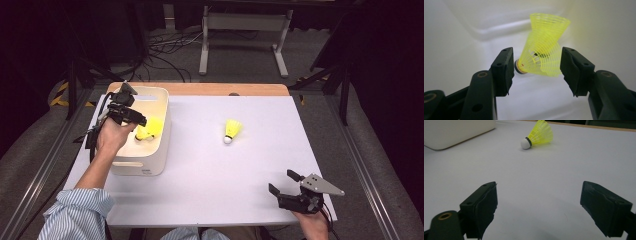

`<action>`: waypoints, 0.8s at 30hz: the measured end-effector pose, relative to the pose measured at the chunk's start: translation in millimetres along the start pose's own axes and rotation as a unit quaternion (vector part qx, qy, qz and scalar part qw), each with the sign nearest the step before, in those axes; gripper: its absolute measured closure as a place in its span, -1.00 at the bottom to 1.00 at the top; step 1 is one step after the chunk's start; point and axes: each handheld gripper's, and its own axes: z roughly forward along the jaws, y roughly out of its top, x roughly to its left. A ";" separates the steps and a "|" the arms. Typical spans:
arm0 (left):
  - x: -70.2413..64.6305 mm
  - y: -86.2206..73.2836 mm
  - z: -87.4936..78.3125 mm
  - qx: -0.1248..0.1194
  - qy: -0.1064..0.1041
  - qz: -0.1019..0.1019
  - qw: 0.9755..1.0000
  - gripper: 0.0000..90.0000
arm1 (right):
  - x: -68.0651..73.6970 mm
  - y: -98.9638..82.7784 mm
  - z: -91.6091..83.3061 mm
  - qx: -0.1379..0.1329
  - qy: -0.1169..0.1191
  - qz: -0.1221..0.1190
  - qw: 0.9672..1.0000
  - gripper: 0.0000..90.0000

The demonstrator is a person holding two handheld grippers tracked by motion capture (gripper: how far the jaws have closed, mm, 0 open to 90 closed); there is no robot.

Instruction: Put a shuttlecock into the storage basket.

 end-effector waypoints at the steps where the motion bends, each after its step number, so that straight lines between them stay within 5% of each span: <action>1: -0.8 -0.4 -0.7 -0.001 0.001 0.000 1.000 -0.04 | -0.2 -0.1 -0.1 0.000 0.000 0.001 1.000 -0.68; 24: -15.0 -2.7 -12.8 -0.031 -0.006 0.027 0.999 -0.19 | -0.2 0.0 0.0 0.001 -0.003 0.001 1.000 -0.68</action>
